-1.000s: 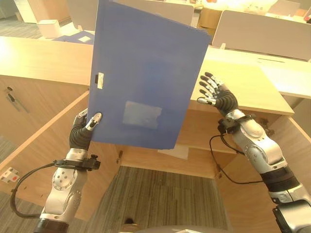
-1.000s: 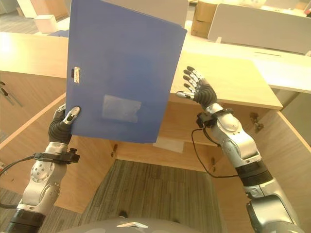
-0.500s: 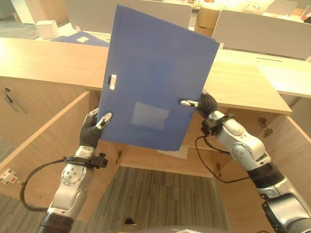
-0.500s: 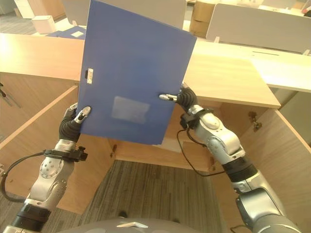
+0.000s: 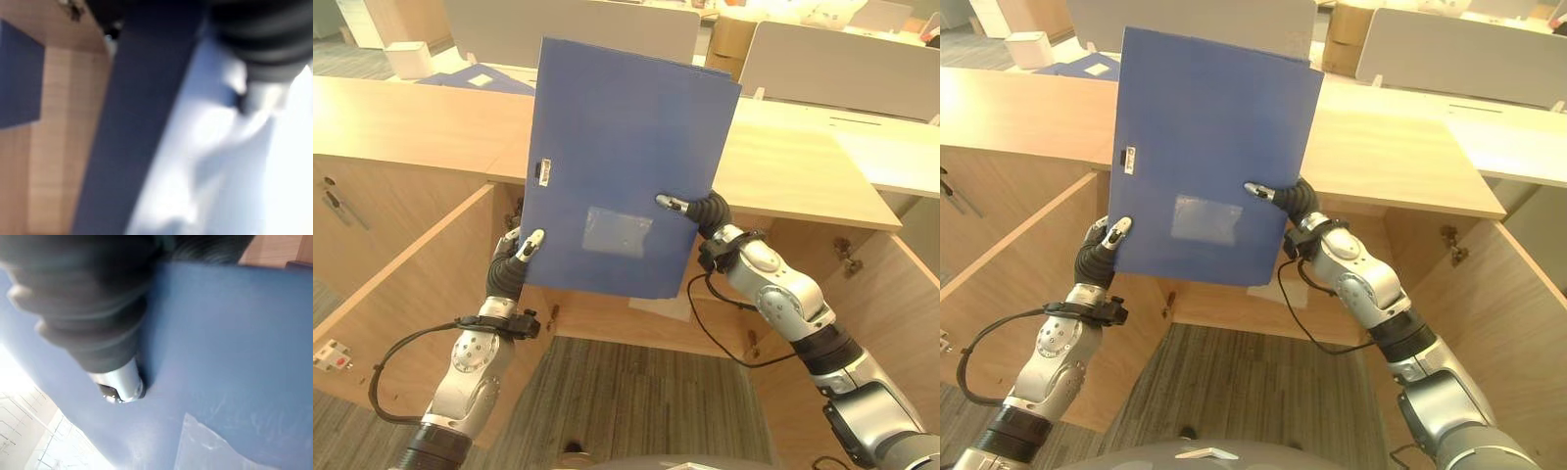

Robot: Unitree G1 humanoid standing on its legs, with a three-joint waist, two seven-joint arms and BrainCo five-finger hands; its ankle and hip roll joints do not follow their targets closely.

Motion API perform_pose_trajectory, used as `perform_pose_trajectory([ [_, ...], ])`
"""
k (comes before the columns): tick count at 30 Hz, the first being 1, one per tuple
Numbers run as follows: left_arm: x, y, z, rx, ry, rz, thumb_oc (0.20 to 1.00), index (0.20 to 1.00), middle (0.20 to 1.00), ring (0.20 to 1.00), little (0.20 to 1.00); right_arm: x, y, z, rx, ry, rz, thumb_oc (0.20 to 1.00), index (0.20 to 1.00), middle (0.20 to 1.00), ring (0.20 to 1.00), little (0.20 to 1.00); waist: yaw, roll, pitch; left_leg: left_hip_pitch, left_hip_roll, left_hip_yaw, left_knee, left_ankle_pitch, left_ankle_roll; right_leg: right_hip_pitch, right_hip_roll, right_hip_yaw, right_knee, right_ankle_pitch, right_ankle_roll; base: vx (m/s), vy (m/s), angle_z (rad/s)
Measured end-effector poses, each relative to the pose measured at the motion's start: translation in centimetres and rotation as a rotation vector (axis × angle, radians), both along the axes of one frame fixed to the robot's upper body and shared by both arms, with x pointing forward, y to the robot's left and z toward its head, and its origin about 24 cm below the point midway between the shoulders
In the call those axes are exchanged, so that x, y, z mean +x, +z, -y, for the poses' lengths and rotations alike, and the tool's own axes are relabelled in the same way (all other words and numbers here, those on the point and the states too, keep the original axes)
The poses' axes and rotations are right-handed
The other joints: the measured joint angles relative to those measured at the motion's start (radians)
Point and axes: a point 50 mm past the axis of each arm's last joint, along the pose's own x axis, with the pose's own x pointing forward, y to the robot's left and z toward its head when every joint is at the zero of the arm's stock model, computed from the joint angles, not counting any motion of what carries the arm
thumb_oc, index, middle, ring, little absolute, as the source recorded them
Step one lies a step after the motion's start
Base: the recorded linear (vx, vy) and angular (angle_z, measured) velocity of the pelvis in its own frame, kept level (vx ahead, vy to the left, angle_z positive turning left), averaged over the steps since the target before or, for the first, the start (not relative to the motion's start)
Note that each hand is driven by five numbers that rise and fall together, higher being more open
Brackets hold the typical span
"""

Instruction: Put the empty folder in the office cabinet

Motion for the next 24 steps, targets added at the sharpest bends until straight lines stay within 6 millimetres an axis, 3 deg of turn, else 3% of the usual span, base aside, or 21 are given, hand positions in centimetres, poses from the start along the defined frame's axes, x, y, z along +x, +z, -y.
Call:
perform_pose_trajectory([
  [1,0.0,0.0,0.0,0.0,0.001,-0.001,0.922,0.922,0.922,0.922,0.922,0.0,0.0,0.0,-0.012,-0.007,0.016,0.2,0.2,0.2,0.2,0.2,0.0,0.0,0.0,0.0,0.0,0.0,0.0,0.0,0.0,0.0,0.0,0.0,0.0,0.0,0.0,0.0,0.0,0.0],
  [2,0.0,-0.1,0.2,-0.002,-0.001,-0.005,1.0,1.0,1.0,1.0,1.0,0.0,0.2,0.1,-0.026,-0.02,0.044,0.2,0.2,0.2,0.2,0.2,0.0,0.0,0.0,0.0,0.0,-0.001,0.0,0.0,0.0,0.0,0.0,-0.001,0.0,0.0,0.0,0.0,0.0,0.0],
  [11,-0.2,0.5,0.5,-0.016,0.051,0.048,1.0,1.0,1.0,1.0,1.0,0.1,0.2,0.6,-0.119,-0.075,0.142,0.2,0.2,0.2,0.2,0.2,0.001,0.0,0.0,-0.001,0.0,-0.002,0.0,0.0,0.0,0.0,0.0,-0.002,0.0,0.0,0.0,0.0,-0.004,0.0],
  [14,-0.2,1.3,0.1,-0.039,0.128,0.124,1.0,1.0,1.0,1.0,1.0,-0.5,-1.4,1.4,-0.174,-0.094,0.146,0.2,0.2,0.2,0.2,0.2,0.003,0.0,0.0,-0.002,-0.001,-0.004,0.0,0.0,0.0,0.0,0.002,-0.004,0.0,0.0,0.0,-0.01,-0.034,0.02],
  [16,-0.4,1.5,-0.1,-0.114,0.221,0.161,1.0,1.0,1.0,1.0,1.0,-1.8,-4.0,2.6,-0.244,-0.099,0.116,0.2,0.2,0.2,0.2,0.2,0.001,0.0,0.0,-0.005,0.0,-0.005,-0.003,0.0,0.0,-0.001,0.002,-0.005,0.0,0.0,0.0,-0.01,-0.05,0.01],
  [17,-0.4,1.5,-0.1,-0.114,0.221,0.161,1.0,1.0,1.0,1.0,1.0,-1.8,-4.0,2.6,-0.244,-0.099,0.116,0.2,0.2,0.2,0.2,0.2,0.001,0.0,0.0,-0.005,0.0,-0.005,-0.003,0.0,0.0,-0.001,0.002,-0.005,0.0,0.0,0.0,-0.01,-0.04,0.0],
  [21,-1.5,0.6,0.0,-0.22,0.331,0.162,1.0,1.0,1.0,1.0,1.0,-3.8,-6.7,3.5,-0.297,-0.098,0.089,0.2,0.2,0.2,0.2,0.2,-0.003,-0.005,0.003,-0.009,0.002,-0.005,-0.009,-0.001,0.002,-0.006,0.002,-0.005,0.0,-0.002,0.0,-0.03,-0.051,-0.01],
  [24,-2.2,-0.2,0.2,-0.228,0.331,0.141,1.0,1.0,1.0,1.0,1.0,-4.8,-7.6,3.8,-0.35,-0.074,0.132,0.2,0.2,0.2,0.2,0.2,-0.004,-0.017,0.016,-0.026,0.003,-0.009,-0.009,0.004,0.003,-0.021,0.002,-0.007,0.0,-0.001,0.0,-0.04,-0.037,0.04],
])
